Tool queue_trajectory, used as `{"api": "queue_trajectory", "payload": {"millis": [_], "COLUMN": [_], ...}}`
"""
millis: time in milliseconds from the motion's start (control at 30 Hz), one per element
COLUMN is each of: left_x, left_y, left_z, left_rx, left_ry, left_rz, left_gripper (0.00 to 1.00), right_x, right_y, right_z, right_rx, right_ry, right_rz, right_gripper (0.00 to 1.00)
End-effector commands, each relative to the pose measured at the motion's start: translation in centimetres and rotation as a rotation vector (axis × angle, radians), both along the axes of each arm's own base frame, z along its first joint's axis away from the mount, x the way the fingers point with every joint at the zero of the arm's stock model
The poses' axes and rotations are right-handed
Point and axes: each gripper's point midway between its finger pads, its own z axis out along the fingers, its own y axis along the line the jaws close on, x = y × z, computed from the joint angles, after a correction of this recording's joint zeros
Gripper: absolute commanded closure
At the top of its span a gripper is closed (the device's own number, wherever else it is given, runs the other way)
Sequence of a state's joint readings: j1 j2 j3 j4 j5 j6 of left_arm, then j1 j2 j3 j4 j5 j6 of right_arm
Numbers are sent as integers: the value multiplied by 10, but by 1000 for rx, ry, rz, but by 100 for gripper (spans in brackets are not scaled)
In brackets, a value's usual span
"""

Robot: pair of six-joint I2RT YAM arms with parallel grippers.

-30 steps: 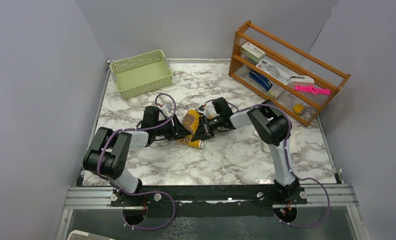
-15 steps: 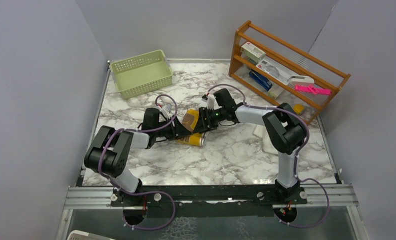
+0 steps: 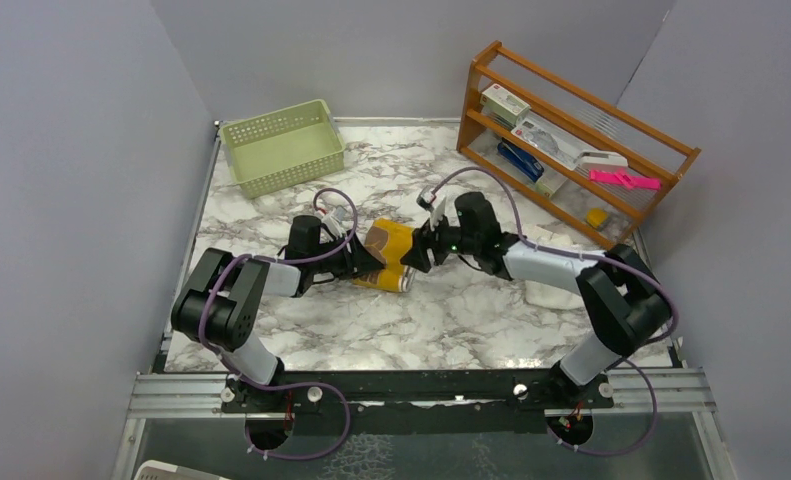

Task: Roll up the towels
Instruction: Roll the towel at the center of the board.

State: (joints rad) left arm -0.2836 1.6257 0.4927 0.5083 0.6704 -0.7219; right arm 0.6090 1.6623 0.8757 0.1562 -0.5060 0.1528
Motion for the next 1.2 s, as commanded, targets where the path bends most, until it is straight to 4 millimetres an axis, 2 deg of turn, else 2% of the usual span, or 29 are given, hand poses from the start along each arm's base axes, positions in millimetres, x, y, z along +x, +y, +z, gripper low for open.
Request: {"api": "queue_trajectory", "payload": {"millis": [0, 67, 200, 433, 667, 733, 800, 867, 933, 1067, 1167], "left_x": [-36, -36, -34, -36, -35, -34, -33, -33, -30, -18, -3], "left_y": [25, 24, 25, 25, 26, 25, 25, 25, 24, 23, 24], "left_z": [-62, -62, -61, -62, -62, -62, -61, -61, -57, -33, -6], "left_rx": [186, 185, 188, 194, 199, 198, 198, 199, 193, 200, 218], "left_ry": [195, 195, 194, 201, 201, 200, 198, 201, 193, 153, 95], "left_rz": [30, 28, 27, 27, 29, 28, 28, 28, 29, 31, 39], "left_gripper": [53, 53, 53, 53, 53, 53, 53, 53, 53, 53, 52], "right_x": [-7, -25, -42, -49, -46, -45, -44, -43, -43, -42, -51], "right_y": [20, 28, 37, 45, 42, 44, 45, 45, 43, 38, 44], "right_z": [47, 41, 15, -23, -48, -51, -55, -59, -67, -78, -69], "right_rx": [27, 7, -87, -221, -288, -287, -296, -311, -339, -359, -277], "right_ry": [-544, -625, -664, -666, -627, -617, -597, -572, -534, -425, -344], "right_rz": [194, 294, 403, 463, 439, 437, 435, 432, 436, 354, 305], "right_gripper": [38, 37, 37, 37, 44, 49, 59, 75, 96, 99, 99]}}
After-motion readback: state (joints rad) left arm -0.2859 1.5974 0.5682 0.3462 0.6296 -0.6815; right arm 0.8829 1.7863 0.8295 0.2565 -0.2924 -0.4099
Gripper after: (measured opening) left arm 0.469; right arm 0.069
